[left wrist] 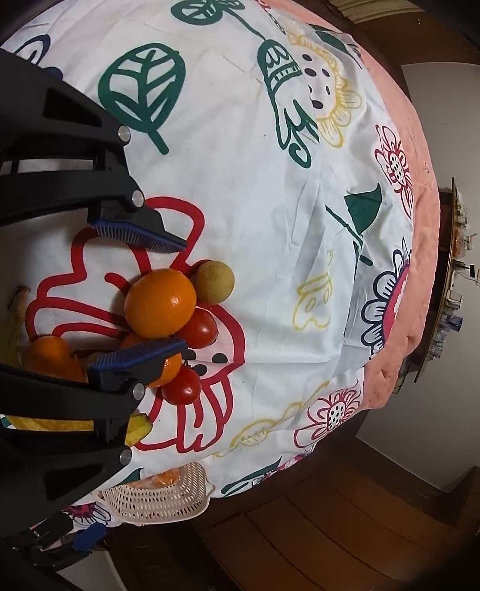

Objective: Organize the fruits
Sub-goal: 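Lift the orange with the left tool toward the basket while the right tool reaches the pile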

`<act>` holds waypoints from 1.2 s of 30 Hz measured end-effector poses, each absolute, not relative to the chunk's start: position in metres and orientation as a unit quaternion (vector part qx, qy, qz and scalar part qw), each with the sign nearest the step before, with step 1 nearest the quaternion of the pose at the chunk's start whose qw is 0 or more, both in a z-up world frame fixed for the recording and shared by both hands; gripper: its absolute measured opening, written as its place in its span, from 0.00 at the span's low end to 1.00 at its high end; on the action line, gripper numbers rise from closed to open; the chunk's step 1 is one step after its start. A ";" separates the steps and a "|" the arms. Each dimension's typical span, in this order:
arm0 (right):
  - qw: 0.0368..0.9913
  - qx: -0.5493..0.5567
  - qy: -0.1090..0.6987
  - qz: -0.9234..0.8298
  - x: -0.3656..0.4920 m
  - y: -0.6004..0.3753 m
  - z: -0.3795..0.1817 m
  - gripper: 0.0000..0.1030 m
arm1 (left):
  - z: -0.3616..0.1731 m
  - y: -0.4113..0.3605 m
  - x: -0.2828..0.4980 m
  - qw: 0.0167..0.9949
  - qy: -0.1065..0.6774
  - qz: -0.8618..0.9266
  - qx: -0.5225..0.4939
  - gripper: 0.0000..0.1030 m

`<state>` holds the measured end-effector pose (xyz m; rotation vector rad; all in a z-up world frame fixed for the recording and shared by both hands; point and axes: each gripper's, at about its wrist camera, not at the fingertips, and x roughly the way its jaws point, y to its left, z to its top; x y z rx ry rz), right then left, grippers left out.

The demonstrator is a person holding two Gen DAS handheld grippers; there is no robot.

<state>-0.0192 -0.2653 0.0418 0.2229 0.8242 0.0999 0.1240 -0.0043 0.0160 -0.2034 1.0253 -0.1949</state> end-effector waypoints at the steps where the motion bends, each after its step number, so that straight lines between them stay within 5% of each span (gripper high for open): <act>1: 0.909 0.107 0.400 0.050 -0.019 -0.263 0.042 0.82 | 0.016 -0.005 0.125 0.862 0.489 -0.094 -0.096 0.49; 5: 0.909 0.093 0.400 0.063 -0.020 -0.251 0.044 0.82 | 0.016 -0.004 0.122 0.862 0.484 -0.111 -0.106 0.39; 36: 0.887 0.006 0.446 0.121 0.003 -0.141 0.045 0.86 | 0.069 0.054 0.055 0.904 0.395 -0.119 -0.114 0.39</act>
